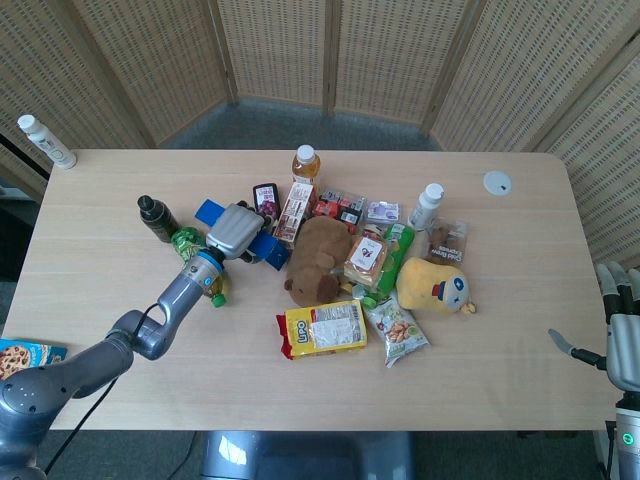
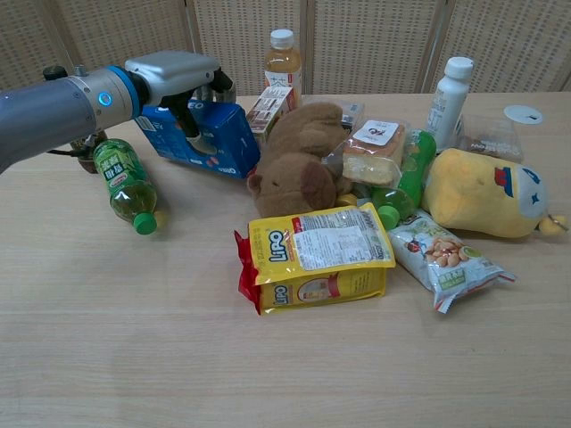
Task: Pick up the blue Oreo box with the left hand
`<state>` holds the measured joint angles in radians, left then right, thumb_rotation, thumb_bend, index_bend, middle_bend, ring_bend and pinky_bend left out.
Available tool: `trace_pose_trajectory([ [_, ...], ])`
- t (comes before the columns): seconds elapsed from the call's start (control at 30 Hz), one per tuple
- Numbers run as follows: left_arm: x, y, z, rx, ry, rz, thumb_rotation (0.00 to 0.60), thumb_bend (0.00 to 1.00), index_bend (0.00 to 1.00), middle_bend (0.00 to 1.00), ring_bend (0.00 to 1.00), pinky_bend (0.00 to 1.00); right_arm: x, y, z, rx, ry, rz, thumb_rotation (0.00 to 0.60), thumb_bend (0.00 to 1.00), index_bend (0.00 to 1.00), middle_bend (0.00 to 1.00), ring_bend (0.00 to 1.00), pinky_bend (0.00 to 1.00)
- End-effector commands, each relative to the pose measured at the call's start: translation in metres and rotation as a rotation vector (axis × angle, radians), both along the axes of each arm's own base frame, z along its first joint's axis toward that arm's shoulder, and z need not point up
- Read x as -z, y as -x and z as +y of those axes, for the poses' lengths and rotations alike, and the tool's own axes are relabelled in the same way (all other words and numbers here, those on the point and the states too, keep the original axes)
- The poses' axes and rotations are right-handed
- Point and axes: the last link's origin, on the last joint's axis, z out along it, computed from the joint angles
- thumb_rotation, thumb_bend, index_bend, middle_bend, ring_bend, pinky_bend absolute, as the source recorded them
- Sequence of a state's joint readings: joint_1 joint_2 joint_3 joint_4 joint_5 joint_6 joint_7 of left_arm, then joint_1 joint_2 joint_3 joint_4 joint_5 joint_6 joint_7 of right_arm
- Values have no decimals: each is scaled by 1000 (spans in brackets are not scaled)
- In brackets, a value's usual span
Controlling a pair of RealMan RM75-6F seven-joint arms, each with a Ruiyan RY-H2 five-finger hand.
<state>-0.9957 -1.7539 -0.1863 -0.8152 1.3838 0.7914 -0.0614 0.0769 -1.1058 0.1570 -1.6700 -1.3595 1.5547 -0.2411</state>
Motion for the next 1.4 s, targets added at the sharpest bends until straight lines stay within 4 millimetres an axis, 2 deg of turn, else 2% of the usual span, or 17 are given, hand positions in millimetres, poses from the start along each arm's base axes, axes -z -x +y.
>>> trace_pose_trajectory([
  [0.03, -9, -4, -3, 29, 7, -28, 600, 139, 562, 611, 670, 340, 0, 0, 0, -2, 0, -3, 357, 0, 0, 31, 67, 0],
  [0.23, -35, -16, -6, 47, -3, -112, 600, 140, 561, 612, 671, 353, 2, 1, -2, -8, -1, -9, 359, 0, 0, 31, 67, 0],
  [0.67, -108, -48, -20, 102, -47, -270, 600, 140, 562, 615, 675, 361, 10, 1, -8, -19, -16, -27, 361, 0, 0, 32, 67, 0],
  [1.0, -151, -69, -30, 138, -77, -316, 600, 139, 562, 622, 678, 367, 13, 1, -10, -33, -22, -38, 359, 0, 0, 31, 66, 0],
  [1.23, -185, -81, -38, 158, -116, -366, 600, 140, 566, 628, 685, 374, 12, 0, -4, -37, -14, -45, 360, 0, 0, 31, 66, 0],
  [1.4, -199, -89, -43, 170, -131, -389, 600, 141, 568, 632, 690, 382, 11, 0, -1, -44, -7, -53, 358, 0, 0, 31, 67, 0],
])
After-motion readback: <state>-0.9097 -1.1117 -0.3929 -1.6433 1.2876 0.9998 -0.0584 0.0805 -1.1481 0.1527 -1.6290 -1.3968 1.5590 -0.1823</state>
